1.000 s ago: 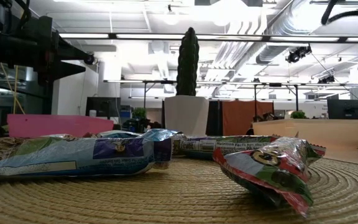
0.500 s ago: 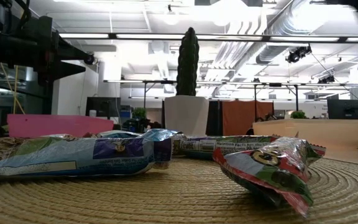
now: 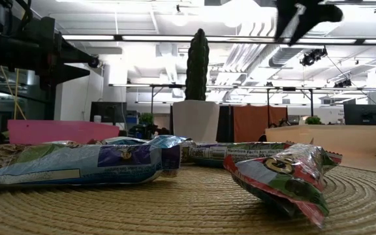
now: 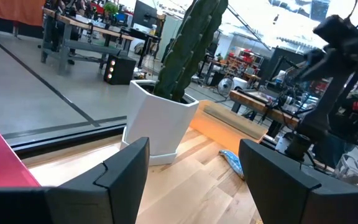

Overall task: Pick and place Granola Bars by type
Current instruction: Put the yellow granola bar into the orange bin

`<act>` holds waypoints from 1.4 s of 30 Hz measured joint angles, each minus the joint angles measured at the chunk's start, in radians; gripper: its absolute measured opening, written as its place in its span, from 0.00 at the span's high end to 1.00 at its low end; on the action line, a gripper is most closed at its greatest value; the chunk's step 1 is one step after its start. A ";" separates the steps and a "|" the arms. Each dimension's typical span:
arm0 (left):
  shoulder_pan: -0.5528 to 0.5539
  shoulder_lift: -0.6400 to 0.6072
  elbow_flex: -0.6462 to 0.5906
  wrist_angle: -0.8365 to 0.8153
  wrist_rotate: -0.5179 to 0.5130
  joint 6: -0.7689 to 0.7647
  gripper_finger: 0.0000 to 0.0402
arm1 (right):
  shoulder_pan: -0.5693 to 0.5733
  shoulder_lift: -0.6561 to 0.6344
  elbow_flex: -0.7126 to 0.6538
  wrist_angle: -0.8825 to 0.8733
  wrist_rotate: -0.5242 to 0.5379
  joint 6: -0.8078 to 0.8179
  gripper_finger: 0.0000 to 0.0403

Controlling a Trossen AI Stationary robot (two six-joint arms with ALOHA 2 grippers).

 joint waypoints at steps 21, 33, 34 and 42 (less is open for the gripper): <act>0.000 0.000 0.000 0.000 0.000 0.000 0.39 | -0.600 0.090 -0.141 0.306 -0.592 -1.264 0.56; 0.000 0.000 0.000 0.000 0.000 0.000 0.39 | -0.460 0.352 -0.146 0.213 -0.522 -1.758 0.56; 0.000 0.000 0.000 0.000 0.000 0.000 0.39 | -0.441 0.364 -0.146 0.212 -0.503 -1.798 0.56; 0.000 0.000 0.000 0.000 0.000 0.000 0.39 | -0.323 0.426 -0.146 0.306 -0.426 -1.960 0.56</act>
